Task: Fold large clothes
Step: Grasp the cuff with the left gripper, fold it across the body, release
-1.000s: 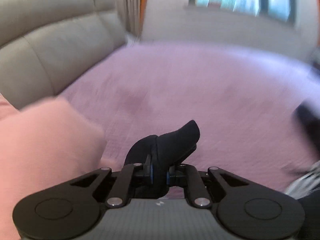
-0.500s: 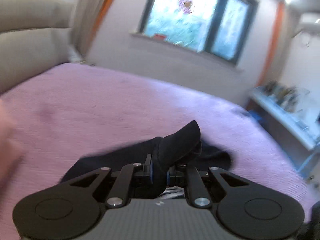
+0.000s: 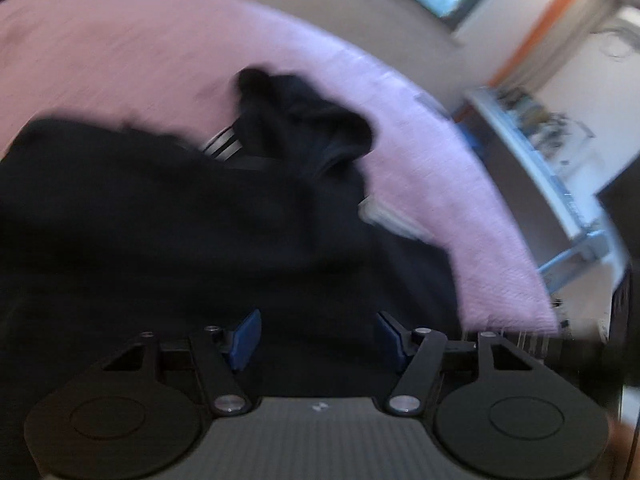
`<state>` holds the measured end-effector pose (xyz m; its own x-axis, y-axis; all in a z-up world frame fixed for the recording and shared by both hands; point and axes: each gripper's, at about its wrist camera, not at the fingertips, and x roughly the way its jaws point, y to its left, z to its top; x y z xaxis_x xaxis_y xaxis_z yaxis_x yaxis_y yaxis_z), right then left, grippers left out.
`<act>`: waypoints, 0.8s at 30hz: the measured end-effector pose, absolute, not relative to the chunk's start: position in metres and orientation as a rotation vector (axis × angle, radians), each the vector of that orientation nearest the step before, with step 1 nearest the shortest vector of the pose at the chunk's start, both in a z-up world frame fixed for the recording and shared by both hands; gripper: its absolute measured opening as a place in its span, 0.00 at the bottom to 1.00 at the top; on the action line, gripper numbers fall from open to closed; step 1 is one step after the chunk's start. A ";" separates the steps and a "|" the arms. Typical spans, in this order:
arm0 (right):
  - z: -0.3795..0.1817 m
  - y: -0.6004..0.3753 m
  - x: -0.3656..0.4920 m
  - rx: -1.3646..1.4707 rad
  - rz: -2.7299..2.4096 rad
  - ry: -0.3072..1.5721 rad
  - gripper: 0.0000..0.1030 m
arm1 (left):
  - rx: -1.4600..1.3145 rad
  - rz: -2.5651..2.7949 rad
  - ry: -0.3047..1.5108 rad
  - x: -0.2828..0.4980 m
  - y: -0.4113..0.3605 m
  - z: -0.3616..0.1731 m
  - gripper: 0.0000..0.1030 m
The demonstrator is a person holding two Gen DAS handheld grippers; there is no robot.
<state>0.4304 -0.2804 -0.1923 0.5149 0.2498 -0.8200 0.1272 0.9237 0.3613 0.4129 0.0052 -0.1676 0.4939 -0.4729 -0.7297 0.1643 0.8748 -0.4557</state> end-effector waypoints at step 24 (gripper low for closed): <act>-0.115 -0.294 0.446 0.211 -0.141 0.766 0.08 | -0.307 -0.223 0.860 0.422 0.059 -0.127 0.60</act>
